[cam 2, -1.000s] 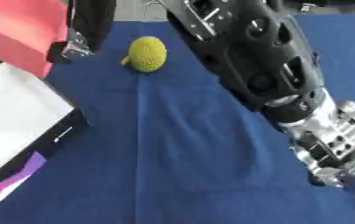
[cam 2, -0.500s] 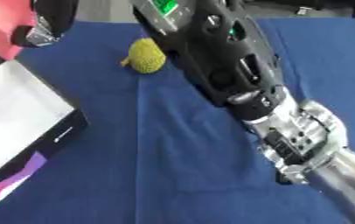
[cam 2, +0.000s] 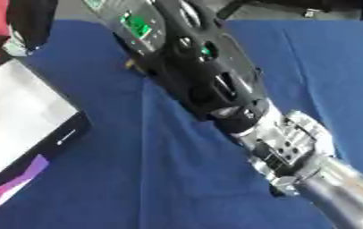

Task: Pick up objects on the table and place them in the box.

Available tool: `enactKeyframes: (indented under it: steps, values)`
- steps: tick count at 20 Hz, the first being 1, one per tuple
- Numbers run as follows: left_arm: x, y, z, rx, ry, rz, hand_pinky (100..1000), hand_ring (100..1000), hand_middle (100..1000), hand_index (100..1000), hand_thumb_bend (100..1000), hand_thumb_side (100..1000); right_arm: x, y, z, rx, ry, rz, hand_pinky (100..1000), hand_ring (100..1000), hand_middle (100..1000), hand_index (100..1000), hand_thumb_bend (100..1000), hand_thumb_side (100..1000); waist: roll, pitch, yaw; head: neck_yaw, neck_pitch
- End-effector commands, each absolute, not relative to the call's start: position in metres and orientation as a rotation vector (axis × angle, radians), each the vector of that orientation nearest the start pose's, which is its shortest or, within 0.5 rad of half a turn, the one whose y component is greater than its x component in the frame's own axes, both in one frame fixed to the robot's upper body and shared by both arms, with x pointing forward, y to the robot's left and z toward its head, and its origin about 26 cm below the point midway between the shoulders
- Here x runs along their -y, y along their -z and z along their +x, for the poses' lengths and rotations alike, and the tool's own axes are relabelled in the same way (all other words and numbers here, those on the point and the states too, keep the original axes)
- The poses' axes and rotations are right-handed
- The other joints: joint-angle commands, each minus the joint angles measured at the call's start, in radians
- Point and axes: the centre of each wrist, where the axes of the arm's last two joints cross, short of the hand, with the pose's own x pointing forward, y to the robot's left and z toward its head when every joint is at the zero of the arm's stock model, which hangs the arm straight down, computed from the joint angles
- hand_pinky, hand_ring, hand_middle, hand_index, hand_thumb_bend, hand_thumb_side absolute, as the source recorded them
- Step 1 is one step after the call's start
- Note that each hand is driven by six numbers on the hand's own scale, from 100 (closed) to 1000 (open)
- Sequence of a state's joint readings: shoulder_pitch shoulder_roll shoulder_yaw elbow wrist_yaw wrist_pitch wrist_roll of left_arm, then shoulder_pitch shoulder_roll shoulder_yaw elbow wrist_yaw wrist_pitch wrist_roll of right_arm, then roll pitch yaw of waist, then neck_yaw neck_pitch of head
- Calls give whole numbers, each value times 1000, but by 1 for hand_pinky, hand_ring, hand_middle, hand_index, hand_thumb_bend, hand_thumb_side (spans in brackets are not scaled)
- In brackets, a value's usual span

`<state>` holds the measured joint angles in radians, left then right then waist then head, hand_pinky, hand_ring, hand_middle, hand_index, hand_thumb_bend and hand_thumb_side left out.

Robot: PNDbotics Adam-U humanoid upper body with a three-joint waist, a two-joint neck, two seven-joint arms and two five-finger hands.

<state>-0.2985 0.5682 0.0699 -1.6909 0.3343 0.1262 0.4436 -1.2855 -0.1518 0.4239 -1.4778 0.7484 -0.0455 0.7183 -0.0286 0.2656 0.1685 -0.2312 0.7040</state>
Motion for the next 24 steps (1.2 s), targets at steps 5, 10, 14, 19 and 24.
enactKeyframes:
  steps: [5,10,14,19,24]
  values:
    - [-347,-179,339,1923,-188,428,817,806,777,882,707,646,7,-357,355,-2312,2312,776,843,690,572,647,127,100,-13,-23,33,-57,-11]
    - [-348,-173,342,1940,-180,453,810,793,768,879,704,644,2,-337,363,-2329,2318,767,859,732,597,655,100,100,-16,-17,47,-84,-12]
    - [-354,-164,343,1941,-194,490,811,793,768,879,698,643,-2,-324,367,-2348,2325,730,886,809,681,667,100,100,-18,-14,52,-96,-11]
    - [-355,-155,347,1928,-206,502,811,793,766,876,690,635,-9,-309,368,-2302,2367,697,894,838,729,675,100,100,-20,-10,58,-105,-10]
    - [-354,-153,349,1921,-212,495,811,793,764,876,695,637,-10,-305,369,-2271,2388,706,893,834,723,674,100,100,-20,-10,63,-20,-19]
